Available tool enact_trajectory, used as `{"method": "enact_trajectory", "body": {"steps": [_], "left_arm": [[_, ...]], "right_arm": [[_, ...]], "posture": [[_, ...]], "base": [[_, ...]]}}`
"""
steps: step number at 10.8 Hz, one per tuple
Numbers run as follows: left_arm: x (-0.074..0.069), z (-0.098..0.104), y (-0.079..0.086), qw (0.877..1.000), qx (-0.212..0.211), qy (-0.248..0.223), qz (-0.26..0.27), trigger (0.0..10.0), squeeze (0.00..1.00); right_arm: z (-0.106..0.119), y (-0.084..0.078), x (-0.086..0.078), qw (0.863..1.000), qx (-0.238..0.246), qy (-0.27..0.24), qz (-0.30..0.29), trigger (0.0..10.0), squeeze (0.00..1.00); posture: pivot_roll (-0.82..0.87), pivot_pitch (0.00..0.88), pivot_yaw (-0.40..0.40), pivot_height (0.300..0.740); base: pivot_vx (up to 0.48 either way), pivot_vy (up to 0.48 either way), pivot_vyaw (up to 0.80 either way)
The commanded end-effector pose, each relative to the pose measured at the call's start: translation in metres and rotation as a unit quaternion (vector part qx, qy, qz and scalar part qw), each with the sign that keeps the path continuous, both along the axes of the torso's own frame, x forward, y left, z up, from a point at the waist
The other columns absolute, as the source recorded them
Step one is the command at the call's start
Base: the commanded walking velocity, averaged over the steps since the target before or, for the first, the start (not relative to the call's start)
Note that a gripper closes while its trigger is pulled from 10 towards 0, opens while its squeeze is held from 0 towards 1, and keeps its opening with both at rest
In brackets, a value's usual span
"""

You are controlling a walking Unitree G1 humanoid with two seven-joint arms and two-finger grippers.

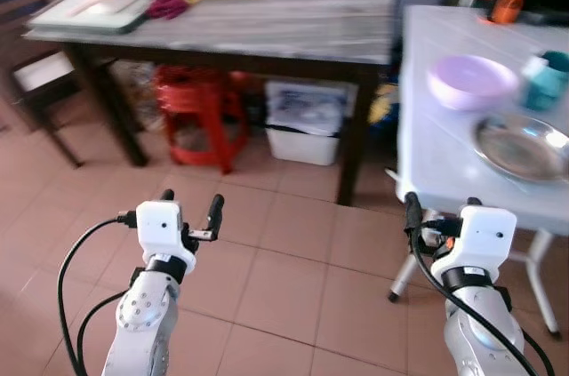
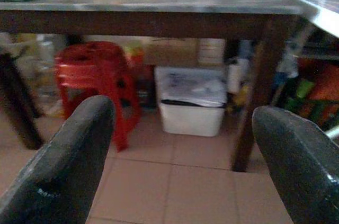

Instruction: Setting the table

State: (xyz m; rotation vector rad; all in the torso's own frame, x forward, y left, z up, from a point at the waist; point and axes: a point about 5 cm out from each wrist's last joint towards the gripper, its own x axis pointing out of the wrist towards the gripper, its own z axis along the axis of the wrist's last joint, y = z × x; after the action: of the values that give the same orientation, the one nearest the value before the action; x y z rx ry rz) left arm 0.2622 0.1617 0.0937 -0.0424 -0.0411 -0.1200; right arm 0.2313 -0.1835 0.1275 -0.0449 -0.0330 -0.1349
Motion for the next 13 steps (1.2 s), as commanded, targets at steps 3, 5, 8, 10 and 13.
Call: {"method": "enact_trajectory", "body": {"steps": [3,5,8,10,13], "left_arm": [[0.008,0.015,-0.005,1.0,-0.001,-0.027,-0.017,10.0,0.0],[0.009,0.015,-0.006,0.999,-0.003,-0.025,-0.02,10.0,0.0],[0.01,0.014,-0.008,0.999,-0.001,-0.023,-0.027,10.0,0.0],[0.01,0.014,-0.008,0.999,0.002,-0.021,-0.03,10.0,0.0],[0.009,0.012,-0.009,0.999,0.006,-0.019,-0.033,10.0,0.0]], "right_arm": [[-0.001,0.001,0.001,1.0,0.001,-0.001,0.003,10.0,0.0],[0.0,0.001,0.001,1.0,0.0,-0.004,0.003,10.0,0.0],[-0.001,0.002,0.002,1.0,0.0,-0.004,0.002,10.0,0.0],[0.0,-0.001,0.002,1.0,-0.003,-0.007,-0.011,10.0,0.0],[0.001,-0.002,0.003,1.0,-0.006,-0.009,-0.012,10.0,0.0]], "posture": [[-0.07,0.098,0.068,0.74],[-0.07,0.097,0.071,0.74],[-0.06,0.097,0.076,0.74],[-0.06,0.098,0.076,0.74],[-0.07,0.099,0.076,0.74]], "base": [[0.0,-0.091,-0.8],[0.0,-0.358,0.0],[0.0,-0.48,0.0],[0.0,-0.48,0.0],[0.0,-0.48,0.0]]}}
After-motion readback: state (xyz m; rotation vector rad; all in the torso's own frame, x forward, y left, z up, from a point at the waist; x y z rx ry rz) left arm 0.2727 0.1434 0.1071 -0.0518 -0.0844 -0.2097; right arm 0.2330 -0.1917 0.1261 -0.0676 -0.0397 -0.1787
